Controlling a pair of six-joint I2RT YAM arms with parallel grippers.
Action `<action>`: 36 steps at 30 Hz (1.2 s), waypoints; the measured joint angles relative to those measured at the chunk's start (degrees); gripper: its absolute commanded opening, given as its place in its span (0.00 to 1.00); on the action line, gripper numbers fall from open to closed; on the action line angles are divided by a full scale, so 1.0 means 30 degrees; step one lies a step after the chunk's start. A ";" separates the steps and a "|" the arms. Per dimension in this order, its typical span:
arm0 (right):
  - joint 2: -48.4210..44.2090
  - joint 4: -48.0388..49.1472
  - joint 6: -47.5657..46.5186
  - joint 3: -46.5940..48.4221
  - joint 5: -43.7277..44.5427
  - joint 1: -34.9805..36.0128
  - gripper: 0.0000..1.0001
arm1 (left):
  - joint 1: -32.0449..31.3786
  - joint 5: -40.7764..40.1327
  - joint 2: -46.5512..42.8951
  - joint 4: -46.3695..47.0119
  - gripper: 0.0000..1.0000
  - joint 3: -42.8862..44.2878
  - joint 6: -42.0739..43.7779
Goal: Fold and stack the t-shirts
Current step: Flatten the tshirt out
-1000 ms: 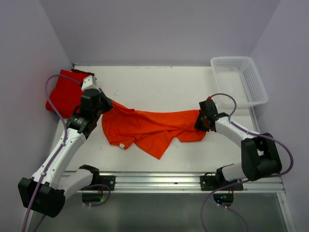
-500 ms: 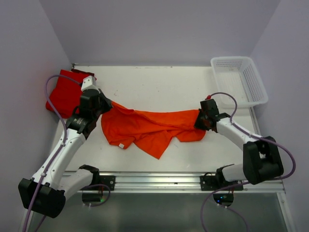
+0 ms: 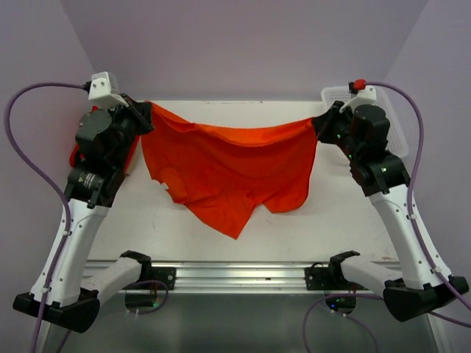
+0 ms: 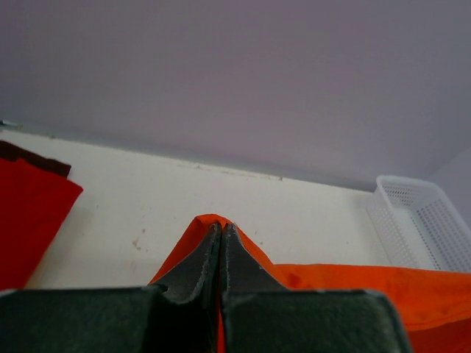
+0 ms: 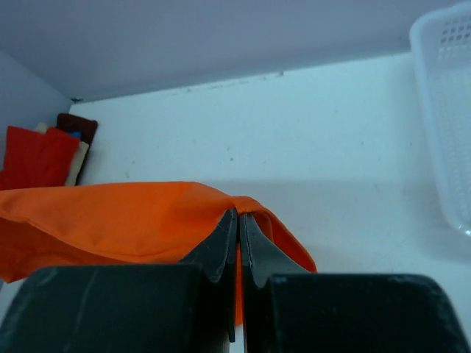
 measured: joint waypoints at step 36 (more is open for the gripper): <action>1.0054 -0.1093 -0.7133 0.8808 0.4495 0.0452 0.00 | 0.2025 0.5464 1.1307 0.1457 0.00 0.7614 0.7053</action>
